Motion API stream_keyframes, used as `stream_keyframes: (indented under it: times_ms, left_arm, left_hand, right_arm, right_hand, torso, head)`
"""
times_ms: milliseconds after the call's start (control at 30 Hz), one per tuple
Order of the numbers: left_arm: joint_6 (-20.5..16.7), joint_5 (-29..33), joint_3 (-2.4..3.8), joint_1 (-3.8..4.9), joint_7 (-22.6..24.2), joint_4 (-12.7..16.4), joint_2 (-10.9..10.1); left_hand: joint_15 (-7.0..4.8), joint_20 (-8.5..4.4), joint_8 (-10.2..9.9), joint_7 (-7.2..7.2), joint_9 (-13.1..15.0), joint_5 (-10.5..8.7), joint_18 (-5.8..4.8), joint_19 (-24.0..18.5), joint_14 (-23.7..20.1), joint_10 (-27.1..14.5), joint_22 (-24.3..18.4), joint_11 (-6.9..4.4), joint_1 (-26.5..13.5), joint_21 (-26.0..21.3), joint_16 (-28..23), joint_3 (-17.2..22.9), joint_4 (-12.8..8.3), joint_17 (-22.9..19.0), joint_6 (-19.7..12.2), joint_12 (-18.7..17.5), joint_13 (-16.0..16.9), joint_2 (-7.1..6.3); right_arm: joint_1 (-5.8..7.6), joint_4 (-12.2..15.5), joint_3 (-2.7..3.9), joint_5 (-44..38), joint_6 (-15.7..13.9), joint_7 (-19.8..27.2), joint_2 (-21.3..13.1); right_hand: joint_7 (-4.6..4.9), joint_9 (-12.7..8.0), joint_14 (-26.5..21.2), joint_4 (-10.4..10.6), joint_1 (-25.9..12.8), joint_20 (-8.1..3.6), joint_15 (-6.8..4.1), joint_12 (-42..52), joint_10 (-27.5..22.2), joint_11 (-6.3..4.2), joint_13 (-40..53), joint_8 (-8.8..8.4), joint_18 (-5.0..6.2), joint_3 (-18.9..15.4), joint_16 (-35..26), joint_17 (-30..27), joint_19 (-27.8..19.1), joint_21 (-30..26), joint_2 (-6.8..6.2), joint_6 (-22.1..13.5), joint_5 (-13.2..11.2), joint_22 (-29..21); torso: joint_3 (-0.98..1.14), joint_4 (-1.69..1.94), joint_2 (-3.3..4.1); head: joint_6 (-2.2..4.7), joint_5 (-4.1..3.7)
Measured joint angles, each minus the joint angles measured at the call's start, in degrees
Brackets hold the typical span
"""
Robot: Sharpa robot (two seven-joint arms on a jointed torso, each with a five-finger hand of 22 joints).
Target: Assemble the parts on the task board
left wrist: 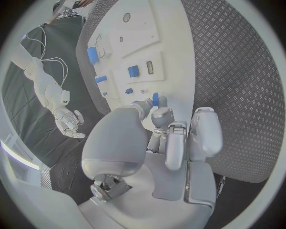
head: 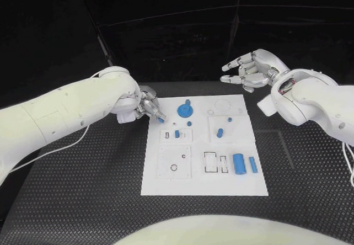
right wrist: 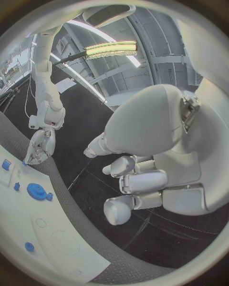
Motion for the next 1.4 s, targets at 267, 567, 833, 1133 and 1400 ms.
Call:
stream_keyframes:
  times_ms: [267,567,833,1133,1400]
  left_arm:
    - [-5.49,1.47,-0.22,-1.41,0.09,7.16,-4.30]
    - [-10.54,0.59,-2.02,-3.45,0.15,11.58,-5.72]
    - [-12.99,-1.46,-2.21,-4.10,0.23,12.63,-5.83]
    - [-13.37,-3.23,-2.22,-4.20,0.33,12.94,-5.88]
    - [-12.17,-4.95,-2.15,-4.20,0.34,13.53,-6.08]
  left_hand:
    - [0.00,-0.20,0.52,0.09,0.00,-0.01,0.00,0.20,0.00,0.09,0.38,-0.08,-0.68,0.24,0.00,1.26,-0.18,0.00,-0.09,0.00,0.00,-0.67]
    - [0.00,-0.20,0.87,0.11,0.01,-0.06,0.00,0.20,0.00,0.09,0.53,-0.08,-1.05,0.24,0.00,2.10,-0.38,0.00,-0.10,0.00,0.07,-1.04]
    - [0.01,-0.20,0.87,0.07,1.30,-0.06,0.00,0.20,0.00,0.50,0.53,-0.09,-1.51,0.23,0.00,2.53,-0.65,0.00,-0.06,0.00,0.06,-1.49]
    - [0.01,-0.20,0.87,-0.01,2.52,-0.06,0.00,0.20,0.00,0.70,0.52,-0.29,-1.88,0.23,0.00,3.16,-0.97,0.00,0.03,0.00,0.06,-1.85]
    - [-0.19,-0.39,1.10,-0.01,2.53,-0.07,0.00,0.39,0.20,0.71,0.57,-0.29,-1.94,0.23,0.00,3.17,-0.97,0.00,0.03,0.00,0.00,-1.78]
  right_arm:
    - [-0.01,-0.20,-0.01,0.00,0.08,0.00,0.00]
    - [-0.01,-0.38,-0.01,0.00,0.15,-0.01,0.06]
    - [-0.01,-0.45,-0.01,0.00,0.18,0.01,0.05]
    - [-0.02,-0.56,-0.02,0.00,0.23,0.02,0.09]
    - [-0.03,-0.64,-0.02,0.00,0.28,0.03,0.14]
  right_hand:
    - [0.00,0.00,0.00,0.00,0.00,0.00,0.00,0.00,0.00,0.00,0.00,0.00,0.00,0.00,0.00,0.00,0.00,0.00,0.00,0.00,0.00,0.00]
    - [0.00,0.00,0.00,0.00,0.00,0.00,0.00,0.00,0.00,0.00,0.00,0.00,0.00,0.00,-0.21,0.04,0.00,-0.22,0.00,0.00,0.00,-0.13]
    - [0.00,0.00,0.00,0.00,0.00,0.00,0.00,0.00,0.00,0.00,0.00,0.00,0.00,0.00,-0.20,0.04,0.00,-0.22,0.00,0.00,0.00,-0.12]
    - [0.00,0.00,0.00,0.00,0.00,0.00,0.00,0.00,0.00,0.00,0.00,0.00,0.00,0.00,-0.20,0.03,0.00,-0.22,0.00,0.00,0.00,-0.12]
    - [0.00,0.00,0.00,0.00,0.00,0.00,0.00,0.00,0.00,0.00,0.00,0.00,0.00,0.00,-0.20,0.02,0.00,-0.22,0.00,0.00,0.00,-0.12]
  torso:
    - [0.03,-0.07,-0.03]
    - [-0.01,-0.12,-0.05]
    - [-0.03,-0.20,0.04]
    - [-0.04,-0.20,0.10]
    - [-0.04,-0.16,0.12]
  head:
    - [-0.05,0.51]
    - [0.13,0.62]
    - [0.23,0.59]
    - [-0.02,0.50]
    - [-0.17,0.62]
